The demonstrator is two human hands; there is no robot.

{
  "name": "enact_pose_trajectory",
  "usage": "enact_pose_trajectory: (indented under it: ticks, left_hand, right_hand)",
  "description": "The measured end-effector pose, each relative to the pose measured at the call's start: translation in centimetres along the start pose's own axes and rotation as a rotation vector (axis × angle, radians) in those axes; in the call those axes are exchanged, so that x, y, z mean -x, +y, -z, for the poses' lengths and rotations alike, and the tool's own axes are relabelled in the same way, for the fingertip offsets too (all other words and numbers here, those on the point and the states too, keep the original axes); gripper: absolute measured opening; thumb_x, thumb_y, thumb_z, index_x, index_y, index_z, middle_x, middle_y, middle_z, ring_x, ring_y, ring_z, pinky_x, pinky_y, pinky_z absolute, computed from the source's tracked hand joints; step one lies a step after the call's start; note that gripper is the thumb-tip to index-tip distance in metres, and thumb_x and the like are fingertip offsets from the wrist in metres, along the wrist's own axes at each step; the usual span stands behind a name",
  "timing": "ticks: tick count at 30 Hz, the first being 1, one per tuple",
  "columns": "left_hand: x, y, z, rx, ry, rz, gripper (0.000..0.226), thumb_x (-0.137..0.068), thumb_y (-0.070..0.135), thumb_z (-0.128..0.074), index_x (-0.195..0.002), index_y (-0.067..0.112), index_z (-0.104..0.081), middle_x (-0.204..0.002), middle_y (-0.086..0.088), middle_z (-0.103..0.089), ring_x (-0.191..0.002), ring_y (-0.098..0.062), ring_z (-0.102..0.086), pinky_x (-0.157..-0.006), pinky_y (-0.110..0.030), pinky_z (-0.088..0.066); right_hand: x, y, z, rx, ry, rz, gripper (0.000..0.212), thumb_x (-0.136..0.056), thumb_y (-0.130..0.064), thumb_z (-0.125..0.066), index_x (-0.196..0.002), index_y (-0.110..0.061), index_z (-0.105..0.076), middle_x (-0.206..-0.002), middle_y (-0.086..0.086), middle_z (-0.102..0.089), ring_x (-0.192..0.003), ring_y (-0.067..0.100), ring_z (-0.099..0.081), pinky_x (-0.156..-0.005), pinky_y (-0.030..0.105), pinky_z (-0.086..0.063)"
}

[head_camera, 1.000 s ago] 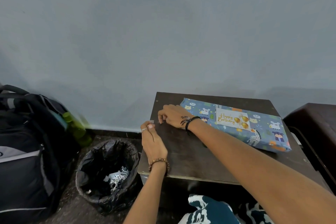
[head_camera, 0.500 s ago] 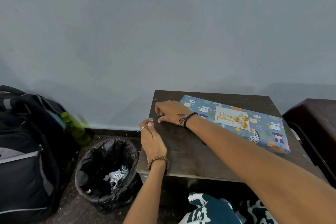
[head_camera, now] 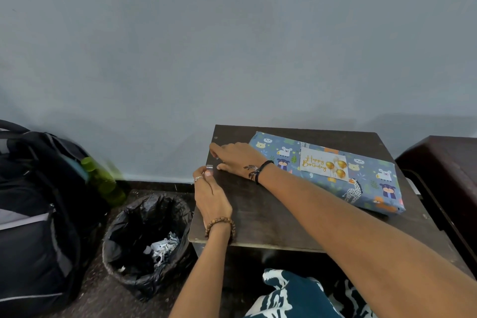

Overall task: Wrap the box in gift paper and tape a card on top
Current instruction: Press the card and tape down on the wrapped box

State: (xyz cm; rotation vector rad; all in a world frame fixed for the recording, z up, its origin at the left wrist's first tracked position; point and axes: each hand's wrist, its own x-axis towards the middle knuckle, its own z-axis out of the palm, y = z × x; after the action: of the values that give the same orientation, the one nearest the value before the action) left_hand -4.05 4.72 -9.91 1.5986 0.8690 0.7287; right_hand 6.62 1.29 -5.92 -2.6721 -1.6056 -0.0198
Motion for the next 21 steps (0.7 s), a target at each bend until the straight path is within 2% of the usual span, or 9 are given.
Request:
enact_pose_trajectory:
  ticks: [4,6,12,16,21]
  left_hand:
    - [-0.01,-0.15,-0.03,-0.008,-0.003,-0.009,0.022,-0.101,0.022,-0.030,-0.108,0.015,-0.049,-0.100,-0.004,-0.058,-0.089,-0.019,-0.054,-0.074,-0.027,-0.034]
    - [-0.03,-0.12,-0.03,-0.010,-0.005,-0.011,0.022,-0.101,0.022,-0.030,-0.108,0.015,-0.049,-0.101,-0.004,-0.059,-0.088,-0.020,-0.054,-0.074,-0.027,-0.034]
    - [0.01,0.14,-0.08,-0.036,-0.006,-0.001,0.025,-0.101,0.021,-0.030,-0.112,0.012,-0.050,-0.104,-0.006,-0.059,-0.089,-0.018,-0.052,-0.074,-0.026,-0.032]
    - [0.00,0.18,-0.02,-0.048,-0.003,-0.002,0.025,-0.101,0.021,-0.030,-0.113,0.011,-0.050,-0.104,-0.008,-0.059,-0.088,-0.018,-0.050,-0.072,-0.026,-0.031]
    - [0.14,0.31,0.03,-0.031,0.003,-0.006,0.025,-0.101,0.020,-0.031,-0.112,0.012,-0.051,-0.105,-0.008,-0.060,-0.088,-0.017,-0.050,-0.072,-0.024,-0.031]
  right_hand:
    - [-0.22,0.09,-0.06,0.013,0.013,-0.019,0.031,-0.095,-0.015,-0.046,-0.124,-0.010,-0.036,-0.100,0.014,-0.062,-0.087,0.032,-0.060,-0.072,0.037,-0.048]
    - [-0.52,0.35,0.28,-0.061,0.024,-0.067,0.028,-0.093,-0.013,-0.048,-0.119,-0.010,-0.039,-0.097,0.015,-0.062,-0.086,0.032,-0.059,-0.072,0.035,-0.046]
    - [-0.44,0.53,0.72,-0.186,-0.057,-0.055,0.021,-0.089,-0.023,-0.056,-0.108,-0.015,-0.054,-0.101,0.006,-0.066,-0.093,0.024,-0.059,-0.079,0.034,-0.046]
    - [-0.21,0.60,0.36,-0.111,-0.072,-0.023,0.020,-0.089,-0.031,-0.058,-0.099,-0.016,-0.065,-0.105,0.003,-0.063,-0.096,0.020,-0.057,-0.077,0.031,-0.044]
    - [-0.37,0.25,0.05,-0.026,-0.018,-0.006,0.020,-0.094,-0.029,-0.051,-0.097,-0.017,-0.066,-0.108,0.001,-0.061,-0.096,0.022,-0.058,-0.078,0.033,-0.044]
